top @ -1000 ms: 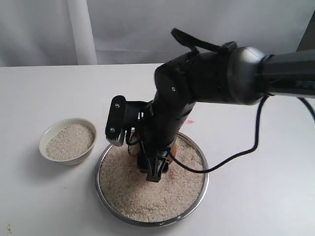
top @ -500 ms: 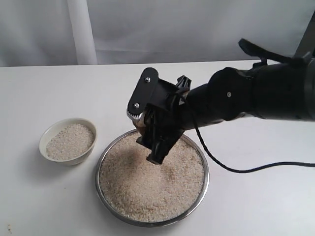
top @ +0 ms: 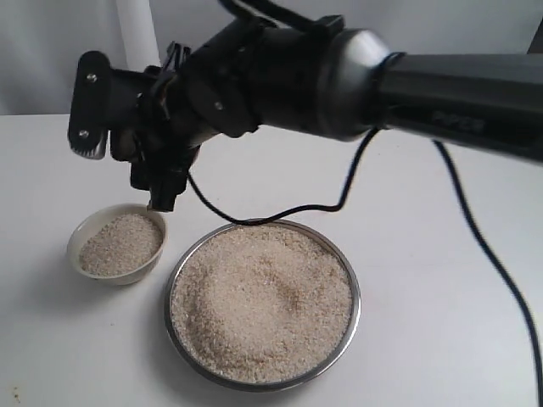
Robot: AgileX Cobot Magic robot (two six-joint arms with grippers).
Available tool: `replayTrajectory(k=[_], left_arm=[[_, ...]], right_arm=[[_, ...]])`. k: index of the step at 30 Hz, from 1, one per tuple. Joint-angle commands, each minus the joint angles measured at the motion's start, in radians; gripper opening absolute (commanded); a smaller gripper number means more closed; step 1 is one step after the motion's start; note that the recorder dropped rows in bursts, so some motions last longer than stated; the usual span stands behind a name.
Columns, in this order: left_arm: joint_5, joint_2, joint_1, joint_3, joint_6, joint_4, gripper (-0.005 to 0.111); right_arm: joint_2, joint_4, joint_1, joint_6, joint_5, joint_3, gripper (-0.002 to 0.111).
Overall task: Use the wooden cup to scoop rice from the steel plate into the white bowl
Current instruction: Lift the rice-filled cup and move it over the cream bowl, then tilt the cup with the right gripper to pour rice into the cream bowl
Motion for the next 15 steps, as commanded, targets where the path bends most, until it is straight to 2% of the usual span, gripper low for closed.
replayTrajectory(k=[1,6,15], left_arm=[[-0.006,0.000,-0.006,-0.004,-0.002,-0.006,0.000],[-0.006,0.000,-0.006,-0.004,-0.002,-0.006,0.000],[-0.006,0.000,-0.006,-0.004,-0.002,-0.006,0.000]], right_arm=[[0.097,-0.199,0.050,0.032,0.101,-0.137,0.000],[0.179,-0.371,0.093,0.034,0.148,-0.197,0.000],[0.250,-0.612,0.138,0.062,0.146,-0.202,0.000]])
